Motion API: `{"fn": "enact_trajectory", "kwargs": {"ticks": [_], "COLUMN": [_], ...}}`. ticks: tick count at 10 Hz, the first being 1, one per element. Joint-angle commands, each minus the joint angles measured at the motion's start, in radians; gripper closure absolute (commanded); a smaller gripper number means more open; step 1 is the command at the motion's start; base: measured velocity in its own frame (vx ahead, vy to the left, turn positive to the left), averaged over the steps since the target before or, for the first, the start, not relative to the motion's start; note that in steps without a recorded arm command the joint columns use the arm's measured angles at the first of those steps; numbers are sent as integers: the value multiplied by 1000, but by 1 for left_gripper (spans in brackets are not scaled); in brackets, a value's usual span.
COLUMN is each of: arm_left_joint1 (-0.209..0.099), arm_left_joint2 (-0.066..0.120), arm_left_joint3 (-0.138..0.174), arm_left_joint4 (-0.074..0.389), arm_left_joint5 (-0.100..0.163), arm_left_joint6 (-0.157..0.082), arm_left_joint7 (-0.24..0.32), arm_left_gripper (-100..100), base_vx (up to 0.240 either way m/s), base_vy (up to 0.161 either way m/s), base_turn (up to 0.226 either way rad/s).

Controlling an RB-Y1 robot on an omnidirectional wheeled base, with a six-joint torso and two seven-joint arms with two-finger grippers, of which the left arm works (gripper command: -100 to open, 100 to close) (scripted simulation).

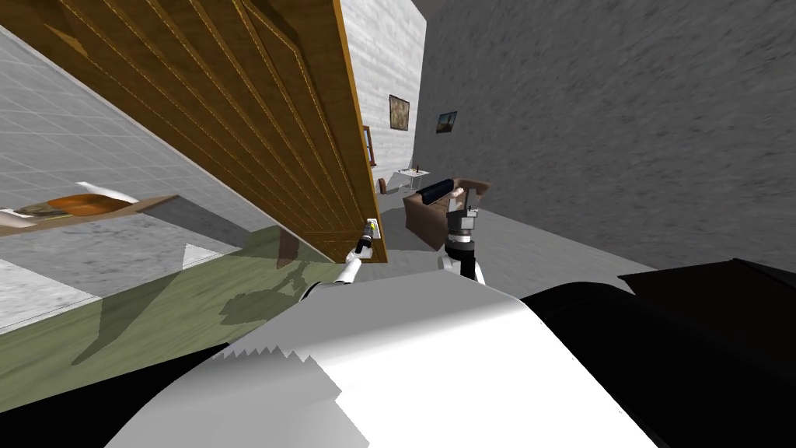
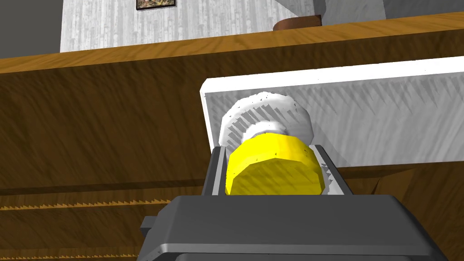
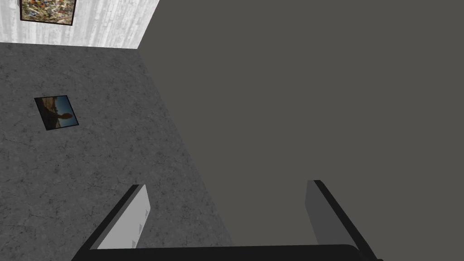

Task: Push the door open

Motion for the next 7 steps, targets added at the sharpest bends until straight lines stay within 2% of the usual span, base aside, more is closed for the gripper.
{"fn": "enact_trajectory", "kwargs": {"ticks": [1, 4, 5, 6, 7], "arm_left_joint1": [-7, -7, -7, -9, -9], "arm_left_joint2": [12, -2, -15, -6, 11], "arm_left_joint3": [28, 58, 68, 62, 83], "arm_left_joint4": [-10, -11, -11, -6, -7], "arm_left_joint5": [8, 17, 20, 18, 24], "arm_left_joint6": [3, 3, 3, 2, 1], "arm_left_joint7": [-6, -14, -17, -16, -21], "arm_left_gripper": [100, 100, 100, 100, 100], "base_vx": [177, 170, 131, 56, 121], "base_vy": [-159, -147, -129, -51, -67], "base_turn": [117, 77, 77, 35, 39]}}
